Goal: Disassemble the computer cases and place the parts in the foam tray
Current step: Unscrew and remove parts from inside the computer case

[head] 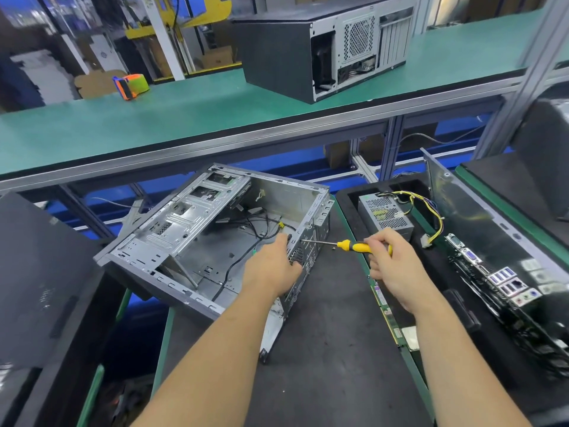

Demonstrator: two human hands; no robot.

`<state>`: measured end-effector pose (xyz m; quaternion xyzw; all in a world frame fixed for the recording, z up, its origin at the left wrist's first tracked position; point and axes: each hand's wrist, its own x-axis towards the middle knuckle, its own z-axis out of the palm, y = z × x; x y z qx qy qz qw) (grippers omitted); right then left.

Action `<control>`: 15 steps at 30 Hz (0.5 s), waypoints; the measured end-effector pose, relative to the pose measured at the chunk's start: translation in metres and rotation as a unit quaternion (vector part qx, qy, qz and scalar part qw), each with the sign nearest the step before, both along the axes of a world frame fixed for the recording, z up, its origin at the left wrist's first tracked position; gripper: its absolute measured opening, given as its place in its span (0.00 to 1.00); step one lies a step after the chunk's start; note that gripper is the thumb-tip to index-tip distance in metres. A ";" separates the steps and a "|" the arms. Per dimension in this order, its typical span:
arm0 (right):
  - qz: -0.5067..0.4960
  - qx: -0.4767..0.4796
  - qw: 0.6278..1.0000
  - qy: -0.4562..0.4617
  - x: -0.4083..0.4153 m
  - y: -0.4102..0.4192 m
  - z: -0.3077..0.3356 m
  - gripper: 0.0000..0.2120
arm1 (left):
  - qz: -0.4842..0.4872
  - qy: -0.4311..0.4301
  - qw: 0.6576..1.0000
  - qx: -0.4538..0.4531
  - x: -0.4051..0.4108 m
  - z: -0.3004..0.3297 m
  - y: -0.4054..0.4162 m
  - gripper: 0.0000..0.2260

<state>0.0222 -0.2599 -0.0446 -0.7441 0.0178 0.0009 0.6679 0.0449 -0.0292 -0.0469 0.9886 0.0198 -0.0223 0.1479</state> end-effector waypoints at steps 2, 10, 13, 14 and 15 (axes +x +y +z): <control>0.009 -0.112 0.992 -0.062 -0.005 -0.003 0.000 0.06 | 0.000 0.003 1.000 -0.002 0.000 0.000 0.000 0.15; -0.075 0.127 0.987 0.062 0.002 0.013 0.004 0.02 | 0.004 0.003 1.000 0.002 -0.002 -0.001 -0.001 0.15; -0.104 0.069 0.975 0.185 0.014 0.014 0.009 0.16 | 0.009 -0.003 1.000 0.008 -0.001 -0.001 0.000 0.15; -0.099 0.032 0.976 0.189 0.016 0.010 0.005 0.16 | 0.011 -0.004 1.000 0.009 -0.001 -0.001 0.000 0.15; -0.079 0.018 0.982 0.169 0.017 0.007 0.005 0.14 | 0.014 -0.005 1.000 0.010 -0.001 -0.001 0.000 0.16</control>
